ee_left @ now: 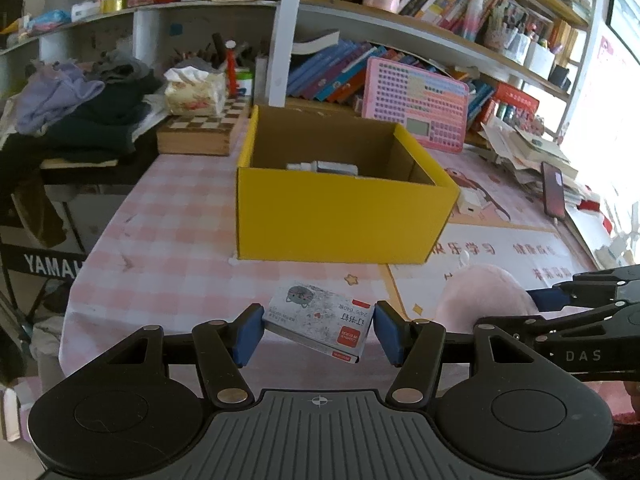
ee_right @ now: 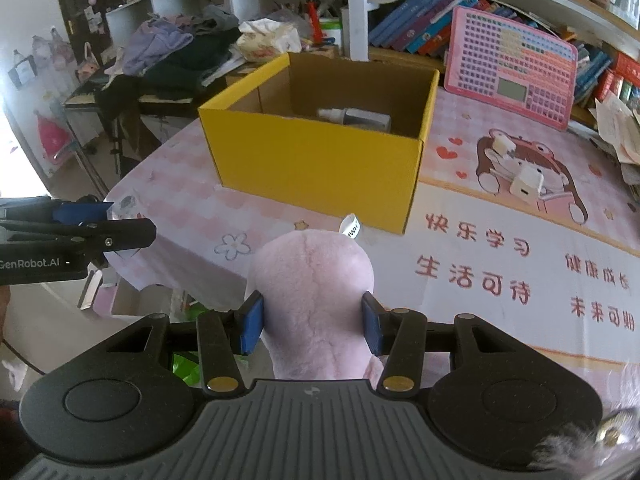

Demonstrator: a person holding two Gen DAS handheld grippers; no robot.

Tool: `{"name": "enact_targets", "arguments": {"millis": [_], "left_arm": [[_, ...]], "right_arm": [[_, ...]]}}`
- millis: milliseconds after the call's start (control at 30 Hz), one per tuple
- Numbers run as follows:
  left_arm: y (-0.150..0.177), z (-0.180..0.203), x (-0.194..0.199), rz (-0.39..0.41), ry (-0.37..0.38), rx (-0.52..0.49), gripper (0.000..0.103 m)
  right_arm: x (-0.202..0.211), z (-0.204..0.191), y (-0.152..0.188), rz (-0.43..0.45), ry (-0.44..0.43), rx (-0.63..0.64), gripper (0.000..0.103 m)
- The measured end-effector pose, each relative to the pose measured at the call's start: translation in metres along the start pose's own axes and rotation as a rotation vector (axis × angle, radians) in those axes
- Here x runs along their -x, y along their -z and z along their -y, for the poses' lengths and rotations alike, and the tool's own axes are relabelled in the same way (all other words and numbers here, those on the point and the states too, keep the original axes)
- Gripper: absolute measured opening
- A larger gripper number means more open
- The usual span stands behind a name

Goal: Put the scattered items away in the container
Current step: 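Lift and carry the card pack and pink pig toward the yellow box, then lower the card pack and pig into the box and open both grippers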

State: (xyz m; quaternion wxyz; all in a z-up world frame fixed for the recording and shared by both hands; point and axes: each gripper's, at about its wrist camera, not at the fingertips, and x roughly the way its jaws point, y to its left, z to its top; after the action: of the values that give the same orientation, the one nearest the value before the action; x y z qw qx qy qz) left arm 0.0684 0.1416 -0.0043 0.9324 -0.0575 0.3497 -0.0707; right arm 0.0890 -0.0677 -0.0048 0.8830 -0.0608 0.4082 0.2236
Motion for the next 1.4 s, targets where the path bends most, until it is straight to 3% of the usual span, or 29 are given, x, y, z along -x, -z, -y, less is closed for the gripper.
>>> {"name": "enact_targets", "arguments": {"millis": [433, 767, 933, 1167, 1400], "left_arm": [[-0.029, -0.005, -0.008, 0.066, -0.013, 0.033, 0.059], [-0.087, 0.003, -0.031, 0.17, -0.016, 0.011, 0.059], [-0.115, 0.004, -0.06, 0.177, -0.04, -0.025, 0.059], [-0.154, 0.003, -0.126, 0.092, -0.062, -0.114, 0.059], [-0.177, -0.008, -0.197, -0.062, -0.103, -0.146, 0.059]], "right_arm": [[-0.003, 0.011, -0.038, 0.085, -0.034, 0.044, 0.047], [0.002, 0.034, -0.112, 0.21, -0.108, 0.082, 0.047], [-0.02, 0.043, -0.157, 0.25, -0.113, 0.145, 0.047], [-0.108, 0.064, -0.203, 0.141, -0.061, 0.209, 0.047], [-0.178, 0.074, -0.217, 0.008, -0.077, 0.228, 0.048]]}}
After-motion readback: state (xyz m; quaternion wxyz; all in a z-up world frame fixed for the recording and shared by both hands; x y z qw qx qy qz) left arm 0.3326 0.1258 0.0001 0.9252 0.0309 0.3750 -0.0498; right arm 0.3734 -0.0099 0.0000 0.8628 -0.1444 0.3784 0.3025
